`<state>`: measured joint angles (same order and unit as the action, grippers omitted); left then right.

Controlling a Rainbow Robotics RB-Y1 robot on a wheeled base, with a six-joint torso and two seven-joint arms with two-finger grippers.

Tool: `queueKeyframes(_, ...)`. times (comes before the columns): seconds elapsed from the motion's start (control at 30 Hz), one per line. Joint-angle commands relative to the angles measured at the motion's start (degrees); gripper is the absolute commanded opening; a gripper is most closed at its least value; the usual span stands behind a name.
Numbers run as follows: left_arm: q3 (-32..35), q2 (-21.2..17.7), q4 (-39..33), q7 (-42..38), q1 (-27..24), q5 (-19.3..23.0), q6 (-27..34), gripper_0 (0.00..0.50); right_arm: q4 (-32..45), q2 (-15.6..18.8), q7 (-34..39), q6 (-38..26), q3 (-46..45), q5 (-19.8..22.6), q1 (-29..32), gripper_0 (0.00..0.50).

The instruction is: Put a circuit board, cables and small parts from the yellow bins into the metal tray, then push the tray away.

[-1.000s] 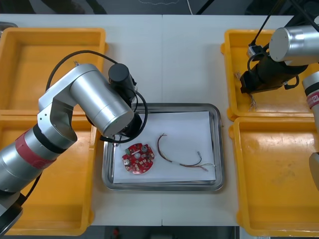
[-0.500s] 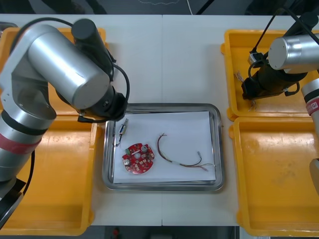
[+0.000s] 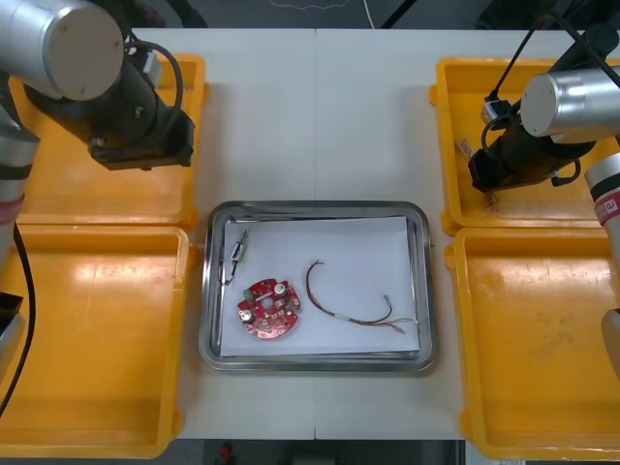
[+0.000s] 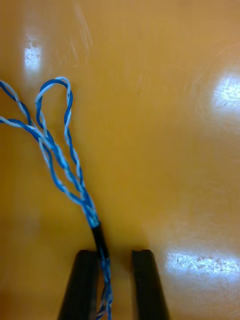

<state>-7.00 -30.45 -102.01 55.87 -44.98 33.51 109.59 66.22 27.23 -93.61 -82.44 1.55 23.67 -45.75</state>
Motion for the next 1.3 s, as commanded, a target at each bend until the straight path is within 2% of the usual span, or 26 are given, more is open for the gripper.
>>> queueKeyframes(0.03, 2.78, -2.42, 6.47, -5.51, -6.61, -0.90, 0.41, 0.500, 0.93, -0.42, 3.26, 0.43, 1.35, -0.38, 1.02, 0.000)
queueKeyframes(0.27, 5.50, -2.42, 17.72, -5.07, -11.53, -3.54, -1.40, 0.500, 5.06, 0.02, 3.35, -2.55, 1.26, -3.90, 0.93, 0.000)
queueKeyframes(0.4, 7.00, -2.42, 23.26, -5.07, -13.73, -4.68, -4.48, 0.500, 10.51, 0.81, 2.65, -8.62, -0.32, -4.86, 1.02, 0.000)
queueKeyframes(0.67, 6.91, -2.42, 31.96, -5.07, -16.19, -6.53, -12.21, 0.500, 25.53, 2.74, 2.12, -24.17, -3.84, -3.37, 0.93, 0.000)
queueKeyframes(0.77, 6.91, -2.42, 34.59, -5.16, -16.71, -6.62, -14.50, 0.500, 30.90, 3.18, 2.12, -27.56, -5.16, -2.84, 0.93, 0.000)
queueKeyframes(0.97, 6.64, -1.90, 41.80, -4.89, -18.21, -6.79, -21.26, 0.500, 39.33, 5.21, 2.03, -27.56, -6.39, 2.96, 0.93, 0.000)
queueKeyframes(1.3, 3.66, 0.21, 51.47, -5.07, -20.41, -7.67, -32.60, 0.500, 47.07, 8.19, 0.80, -27.56, -6.21, 18.43, 1.19, 0.000)
